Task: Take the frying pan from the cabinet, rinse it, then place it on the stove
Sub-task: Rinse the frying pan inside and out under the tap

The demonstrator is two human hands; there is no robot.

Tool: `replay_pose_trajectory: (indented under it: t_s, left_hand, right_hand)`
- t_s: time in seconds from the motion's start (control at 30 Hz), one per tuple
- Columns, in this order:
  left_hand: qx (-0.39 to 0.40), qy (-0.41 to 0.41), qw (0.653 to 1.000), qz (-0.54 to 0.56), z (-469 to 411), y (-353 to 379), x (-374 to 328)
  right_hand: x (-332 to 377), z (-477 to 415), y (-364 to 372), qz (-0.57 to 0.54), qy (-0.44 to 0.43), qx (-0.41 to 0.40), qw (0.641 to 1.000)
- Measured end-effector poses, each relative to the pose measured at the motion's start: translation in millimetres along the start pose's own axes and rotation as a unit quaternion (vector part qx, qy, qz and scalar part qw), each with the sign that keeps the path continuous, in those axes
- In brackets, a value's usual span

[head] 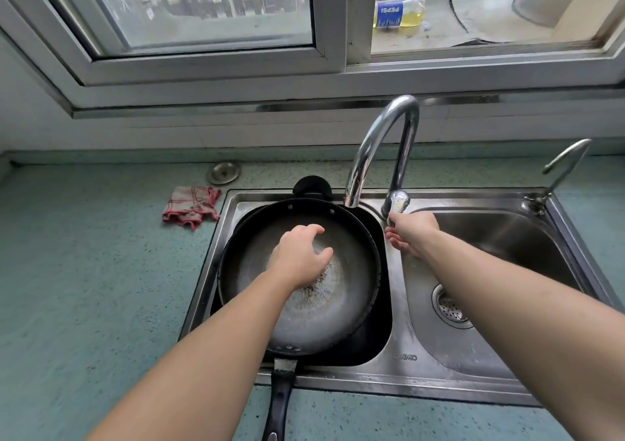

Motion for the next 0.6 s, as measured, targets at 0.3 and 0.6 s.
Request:
replay_pose_trajectory:
  t_s: [0.3, 0.6]
  left_hand:
    - [0.001, 0.004, 1.0, 0.001, 3.3, 1.6, 0.8]
    - [-0.001, 0.0, 1.0, -0.007, 6.3, -0.7, 6.0]
  right_hand:
    - [3.6, -4.3, -0.1, -0.008, -0.002, 0.002, 1.0]
    - [4.8, -4.7, -0.8, 0.003, -0.006, -0.003, 1.0]
Point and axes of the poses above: each hand's wrist, its own z-axis away from the middle knuckle, its own y-axis out of the palm, x = y × z, the point moved 6 cm from there along -z, towards the middle knuckle, and after that the axes turned 1 degree about y, right-handed, at the moved point
